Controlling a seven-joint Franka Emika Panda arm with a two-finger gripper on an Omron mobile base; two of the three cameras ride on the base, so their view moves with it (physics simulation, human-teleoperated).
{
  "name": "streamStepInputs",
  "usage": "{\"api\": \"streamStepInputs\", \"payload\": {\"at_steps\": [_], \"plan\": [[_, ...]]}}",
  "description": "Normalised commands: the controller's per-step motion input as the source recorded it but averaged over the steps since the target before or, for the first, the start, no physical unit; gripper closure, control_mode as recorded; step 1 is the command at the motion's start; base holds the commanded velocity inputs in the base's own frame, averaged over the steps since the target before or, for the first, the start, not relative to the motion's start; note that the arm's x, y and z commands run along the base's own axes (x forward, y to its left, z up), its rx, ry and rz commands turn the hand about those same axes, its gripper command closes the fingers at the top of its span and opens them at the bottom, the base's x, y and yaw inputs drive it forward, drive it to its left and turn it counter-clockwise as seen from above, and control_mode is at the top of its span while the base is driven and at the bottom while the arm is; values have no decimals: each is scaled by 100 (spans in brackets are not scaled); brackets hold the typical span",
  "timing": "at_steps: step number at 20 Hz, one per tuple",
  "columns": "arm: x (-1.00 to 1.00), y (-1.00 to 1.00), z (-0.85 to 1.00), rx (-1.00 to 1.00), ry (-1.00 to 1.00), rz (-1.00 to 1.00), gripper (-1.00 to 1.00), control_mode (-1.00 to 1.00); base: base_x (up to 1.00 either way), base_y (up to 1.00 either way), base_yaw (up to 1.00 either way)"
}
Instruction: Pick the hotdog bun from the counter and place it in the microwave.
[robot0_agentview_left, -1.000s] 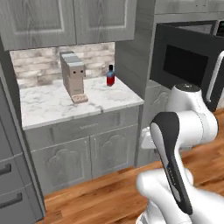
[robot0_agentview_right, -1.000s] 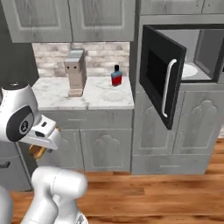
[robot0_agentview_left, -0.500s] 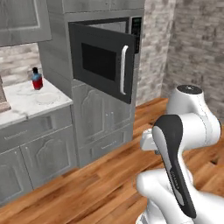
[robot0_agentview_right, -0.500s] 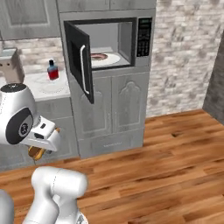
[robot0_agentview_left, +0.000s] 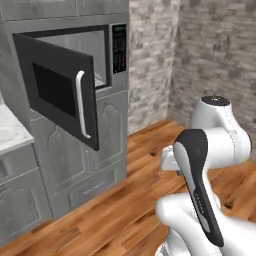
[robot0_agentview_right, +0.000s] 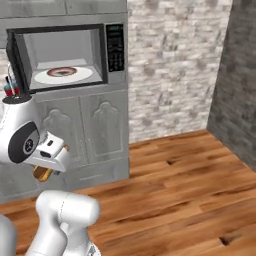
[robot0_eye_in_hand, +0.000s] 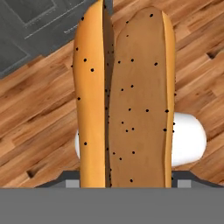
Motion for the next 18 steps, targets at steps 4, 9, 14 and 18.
{"api": "streamStepInputs", "payload": {"at_steps": [4, 9, 14, 18], "plan": [[0, 0, 0, 0, 0, 0, 100, 100, 100, -65, 35], [0, 0, 0, 0, 0, 0, 100, 100, 100, -34, 48], [0, 0, 0, 0, 0, 0, 100, 100, 100, -29, 46], [0, 0, 0, 0, 0, 0, 100, 100, 100, -25, 42]]}}
